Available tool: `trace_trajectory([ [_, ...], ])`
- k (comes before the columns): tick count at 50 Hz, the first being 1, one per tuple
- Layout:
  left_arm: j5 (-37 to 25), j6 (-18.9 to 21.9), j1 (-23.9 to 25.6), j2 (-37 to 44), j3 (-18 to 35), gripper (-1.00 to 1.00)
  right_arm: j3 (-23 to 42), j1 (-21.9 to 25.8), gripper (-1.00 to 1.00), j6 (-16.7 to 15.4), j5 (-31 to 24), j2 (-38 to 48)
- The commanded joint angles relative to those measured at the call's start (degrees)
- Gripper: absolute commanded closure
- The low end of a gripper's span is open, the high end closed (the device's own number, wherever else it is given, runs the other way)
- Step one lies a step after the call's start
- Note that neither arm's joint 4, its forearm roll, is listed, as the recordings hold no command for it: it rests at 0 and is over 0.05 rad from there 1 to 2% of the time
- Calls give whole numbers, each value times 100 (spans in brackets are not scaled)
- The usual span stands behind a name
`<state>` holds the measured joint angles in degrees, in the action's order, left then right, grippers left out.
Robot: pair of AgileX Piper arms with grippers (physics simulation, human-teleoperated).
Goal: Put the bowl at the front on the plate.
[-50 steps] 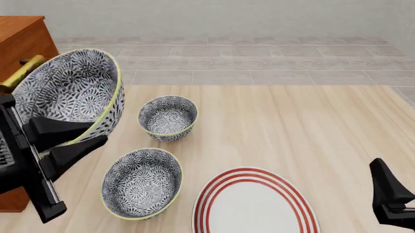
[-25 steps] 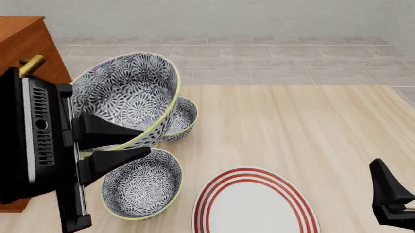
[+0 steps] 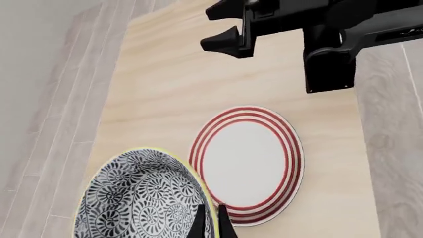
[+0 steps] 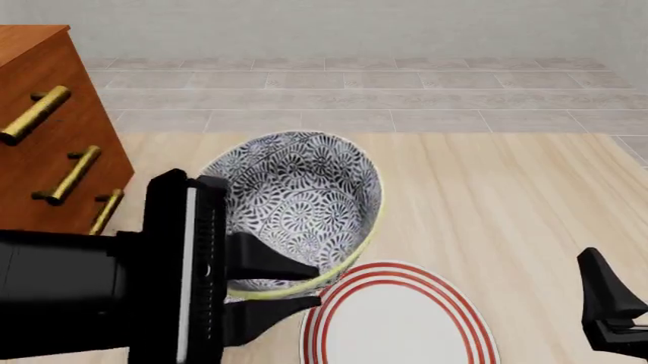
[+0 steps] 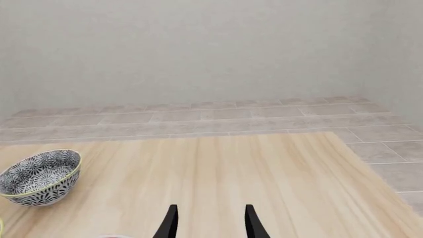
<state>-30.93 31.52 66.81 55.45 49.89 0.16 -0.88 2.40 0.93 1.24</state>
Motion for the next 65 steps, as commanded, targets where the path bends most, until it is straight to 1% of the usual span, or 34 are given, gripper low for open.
trace_trajectory([
  [1,401,-8,429,435,-50,100,-9,-14,-100,16,15,7],
  [6,661,-46,668,729,-83,100,-9,-27,-100,28,-1,-16],
  [10,817,-103,787,927,-84,100,-3,-30,-100,30,0,-9],
  [14,962,-75,864,1031,-77,100,-3,-34,-100,42,-13,-24],
  [28,1328,-159,909,1392,-192,100,0,-19,-100,46,-24,-34],
  [32,1440,-264,914,1519,-235,100,-7,-20,-100,42,-23,-34],
  [39,1608,-332,967,1687,-313,100,-4,-12,-100,28,-34,-43],
  [47,1929,-363,883,1892,-399,100,0,-13,-100,26,-41,-58],
  [57,2169,-422,868,2134,-353,100,4,-12,-100,23,-37,-66],
  [65,2321,-507,951,2262,-320,100,-2,9,-100,9,-39,-79],
])
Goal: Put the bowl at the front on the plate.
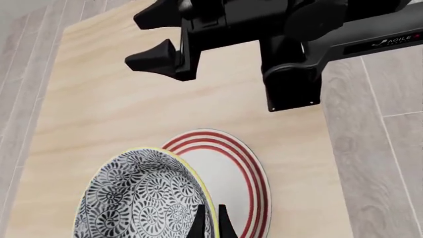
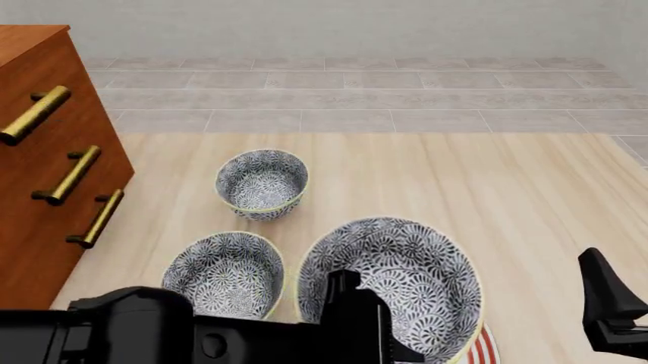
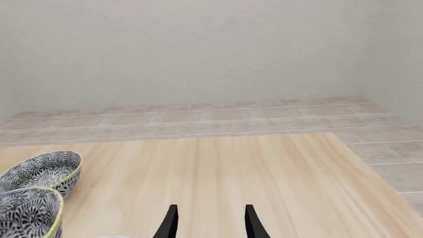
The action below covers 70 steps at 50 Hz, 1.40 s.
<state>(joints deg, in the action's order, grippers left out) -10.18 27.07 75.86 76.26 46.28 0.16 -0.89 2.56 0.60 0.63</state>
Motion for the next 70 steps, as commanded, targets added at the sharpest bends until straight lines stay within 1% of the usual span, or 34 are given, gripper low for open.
trace_trajectory([
  [1,291,-65,56,221,33,100,1,-6,-100,0,-12,-26],
  [7,452,-70,54,378,21,100,1,-12,-100,3,-7,-29],
  [9,539,-7,86,440,-29,100,6,-10,-100,6,-10,-31],
  [16,779,-96,143,722,12,100,8,-24,-100,24,-12,-45],
  [21,928,-113,82,896,32,100,1,-25,-100,23,-7,-50],
  [25,1048,-204,118,1030,37,100,9,-19,-100,11,-9,-53],
  [36,1241,-212,73,1292,18,100,21,-39,-100,24,-16,-55],
  [38,1263,-293,32,1344,31,100,20,-40,-100,21,-17,-54],
  [44,1411,-347,-9,1474,-40,100,11,-27,-100,3,-15,-53],
  [57,1916,-291,-111,1899,-338,100,5,-19,-100,-9,-12,-48],
  [61,1903,-394,-110,1924,-325,100,3,-20,-100,-8,-11,-48],
  [70,2055,-431,-125,2131,-374,100,5,-27,-100,3,-7,-48],
])
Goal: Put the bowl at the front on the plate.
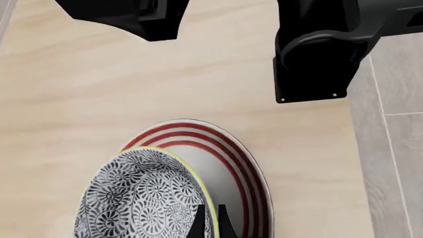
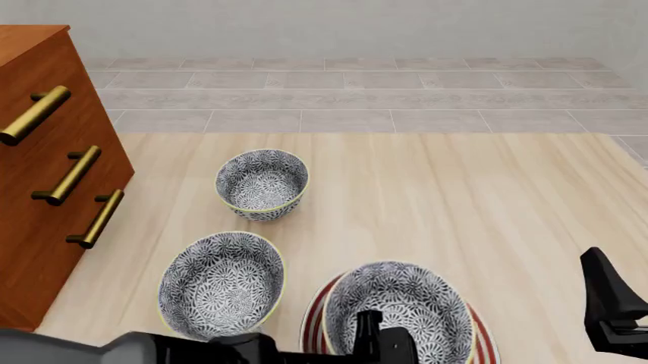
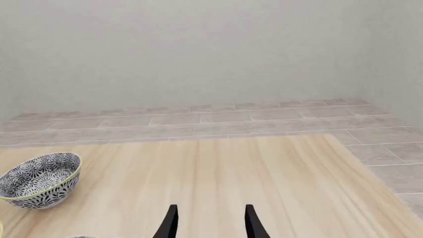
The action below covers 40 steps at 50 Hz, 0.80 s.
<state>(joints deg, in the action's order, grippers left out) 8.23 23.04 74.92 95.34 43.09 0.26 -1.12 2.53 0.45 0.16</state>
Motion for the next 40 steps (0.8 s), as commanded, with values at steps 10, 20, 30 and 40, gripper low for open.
trace_trajectory([
  [10,268,-127,-60,296,-63,100,7,-13,-100,25,3,4],
  [20,402,-219,-16,468,-127,100,-12,-12,-100,36,24,-2],
  [30,454,-291,17,545,-151,100,0,-22,-100,54,18,-1],
  [40,425,-299,7,544,-145,100,9,-20,-100,52,20,5],
])
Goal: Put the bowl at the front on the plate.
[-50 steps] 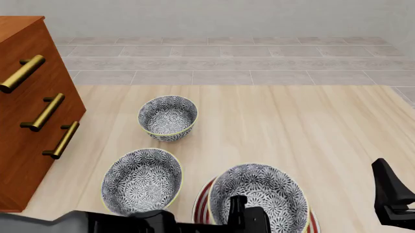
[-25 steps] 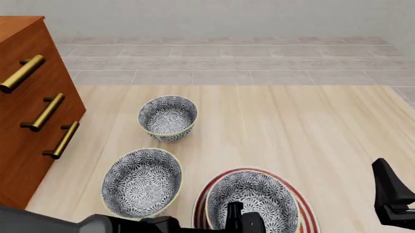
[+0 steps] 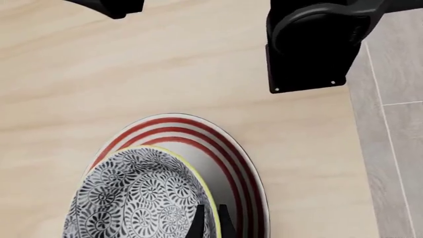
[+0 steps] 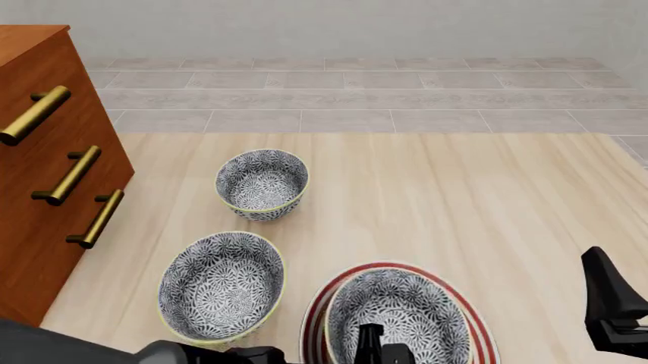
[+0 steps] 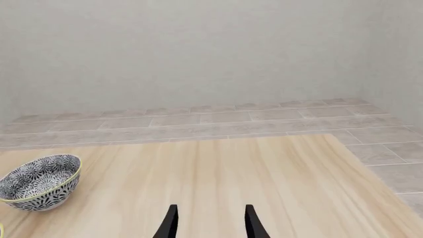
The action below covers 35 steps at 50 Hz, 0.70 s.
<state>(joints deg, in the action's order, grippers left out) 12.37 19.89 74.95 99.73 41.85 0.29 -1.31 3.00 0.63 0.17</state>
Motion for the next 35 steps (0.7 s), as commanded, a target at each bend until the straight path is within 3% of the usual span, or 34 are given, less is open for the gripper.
trace_trajectory([
  [1,20,21,5,114,-26,100,4,-1,-100,6,4,4],
  [9,-76,-6,-66,113,20,100,-11,3,-100,2,14,2],
  [10,-89,-19,-50,106,23,-100,-9,6,-100,1,13,2],
  [27,-202,-74,9,-65,25,-100,-7,32,-100,-12,9,13],
  [35,-498,-191,125,-528,115,-100,-4,48,-100,-33,12,29],
])
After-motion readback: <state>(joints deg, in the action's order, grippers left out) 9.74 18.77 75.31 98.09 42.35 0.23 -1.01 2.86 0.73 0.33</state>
